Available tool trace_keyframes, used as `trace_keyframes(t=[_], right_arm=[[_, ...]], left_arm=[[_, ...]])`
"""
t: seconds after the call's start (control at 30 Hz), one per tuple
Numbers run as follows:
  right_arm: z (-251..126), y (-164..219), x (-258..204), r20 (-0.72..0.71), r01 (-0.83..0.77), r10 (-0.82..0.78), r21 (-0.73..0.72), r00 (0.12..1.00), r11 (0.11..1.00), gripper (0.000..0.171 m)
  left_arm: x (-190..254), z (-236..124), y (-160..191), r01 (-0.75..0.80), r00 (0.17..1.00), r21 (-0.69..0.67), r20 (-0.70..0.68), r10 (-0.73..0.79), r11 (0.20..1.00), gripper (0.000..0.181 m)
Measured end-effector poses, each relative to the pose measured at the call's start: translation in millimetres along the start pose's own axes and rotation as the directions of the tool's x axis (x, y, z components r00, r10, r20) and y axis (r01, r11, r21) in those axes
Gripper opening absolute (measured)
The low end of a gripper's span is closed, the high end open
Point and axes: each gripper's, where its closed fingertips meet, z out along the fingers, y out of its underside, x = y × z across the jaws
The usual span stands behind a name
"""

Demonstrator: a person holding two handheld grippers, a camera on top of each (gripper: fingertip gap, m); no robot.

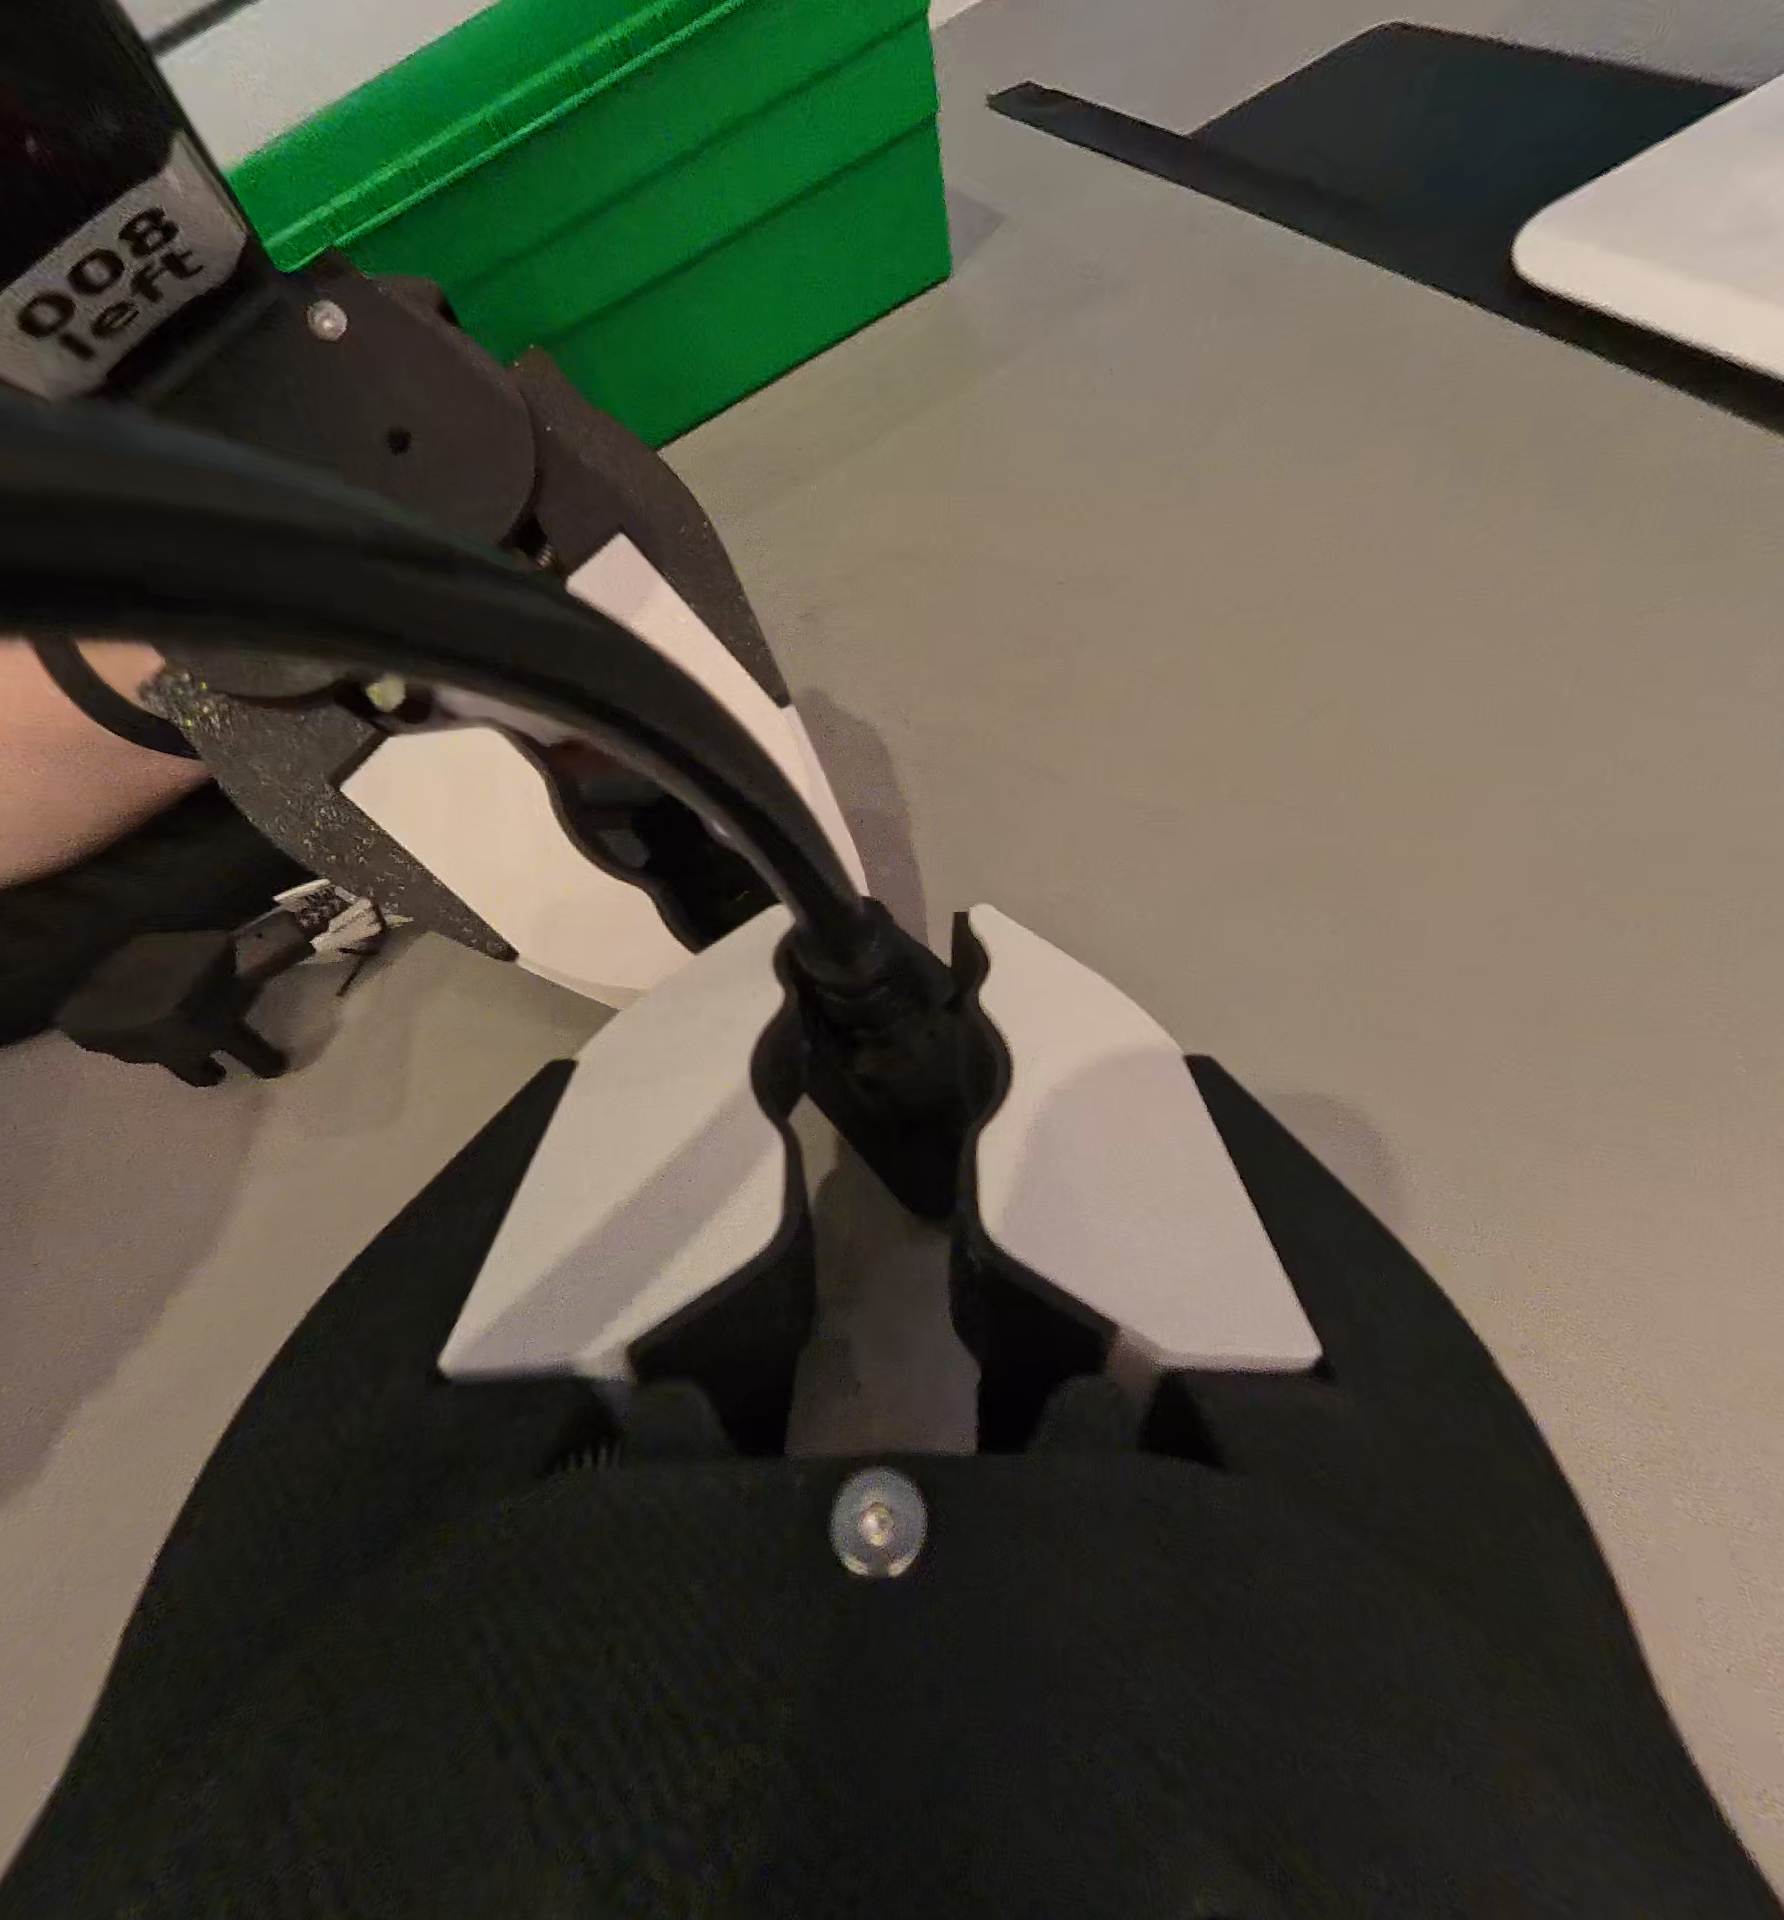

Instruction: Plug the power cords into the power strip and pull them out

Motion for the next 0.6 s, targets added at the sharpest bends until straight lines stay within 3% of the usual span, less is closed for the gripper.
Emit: trace_keyframes(t=[0.13,0.43,0.6], right_arm=[[1.8,3.5,1.5,-0.072,0.187,-0.189,-0.031,0.979,0.982,0.03],[1.8,0.8,3.5,-0.095,0.143,-0.139,0.031,0.986,0.989,0.023],[2.1,-5.0,5.3,-0.118,0.044,-0.032,0.098,0.993,0.994,0.02]], left_arm=[[0.3,-0.2,0.0,0.002,1.0,-0.001,-0.007,-0.002,1.0,0.013],[0.0,-0.3,-0.1,0.009,1.0,0.008,-0.016,-0.009,1.0,0.013],[-2.4,-0.8,-0.9,0.035,0.999,0.025,-0.023,-0.035,0.999,0.013]])
